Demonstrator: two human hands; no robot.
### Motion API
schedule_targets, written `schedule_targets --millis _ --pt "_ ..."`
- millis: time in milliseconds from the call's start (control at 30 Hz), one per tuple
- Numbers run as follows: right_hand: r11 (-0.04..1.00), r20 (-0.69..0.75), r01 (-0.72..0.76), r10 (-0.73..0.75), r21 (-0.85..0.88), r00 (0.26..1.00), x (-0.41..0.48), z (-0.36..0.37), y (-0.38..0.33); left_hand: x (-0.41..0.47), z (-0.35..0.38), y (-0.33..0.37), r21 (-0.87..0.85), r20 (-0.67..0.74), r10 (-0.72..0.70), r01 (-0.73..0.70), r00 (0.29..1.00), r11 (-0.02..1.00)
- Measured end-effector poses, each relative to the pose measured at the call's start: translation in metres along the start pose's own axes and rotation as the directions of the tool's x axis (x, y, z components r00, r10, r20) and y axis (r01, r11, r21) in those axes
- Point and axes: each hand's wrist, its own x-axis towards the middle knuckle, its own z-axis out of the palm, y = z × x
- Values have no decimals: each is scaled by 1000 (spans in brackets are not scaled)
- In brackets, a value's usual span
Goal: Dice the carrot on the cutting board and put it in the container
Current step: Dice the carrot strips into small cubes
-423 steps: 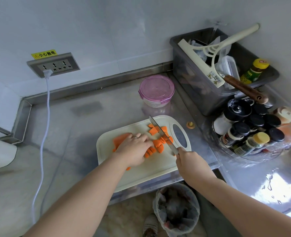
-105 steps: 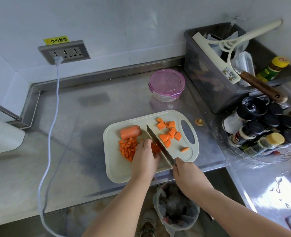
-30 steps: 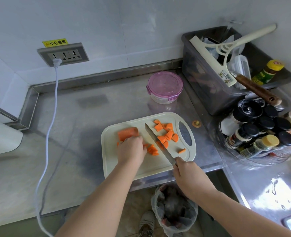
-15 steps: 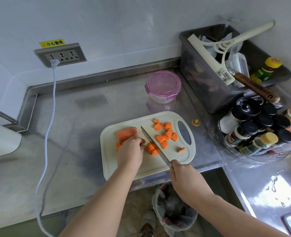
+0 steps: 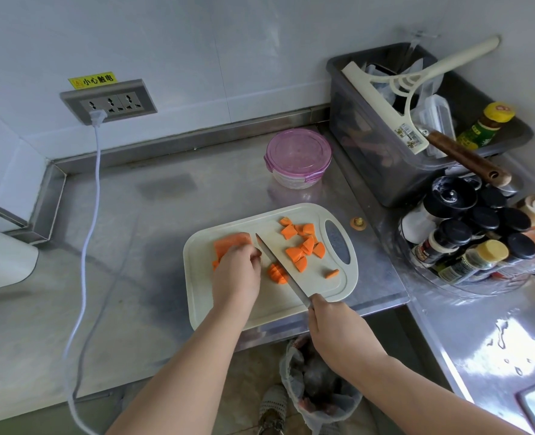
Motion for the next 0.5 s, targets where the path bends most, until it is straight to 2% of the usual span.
schedule_targets --millis 100,200,367,500 --pt "1000 10 -4 4 22 1000 2 2 0 3 -5 5 -174 -102 -22 4 994 985" --pt "1000 17 -12 11 28 1000 4 2 0 6 -5 8 -220 -129 -6 -23 992 975" --pt "1000 14 -13 13 27 1000 6 1 -1 7 -4 13 -307 -102 -68 34 992 951" --pt "999 28 -17 15 38 999 6 2 -1 4 -9 22 -304 -45 -75 58 996 951"
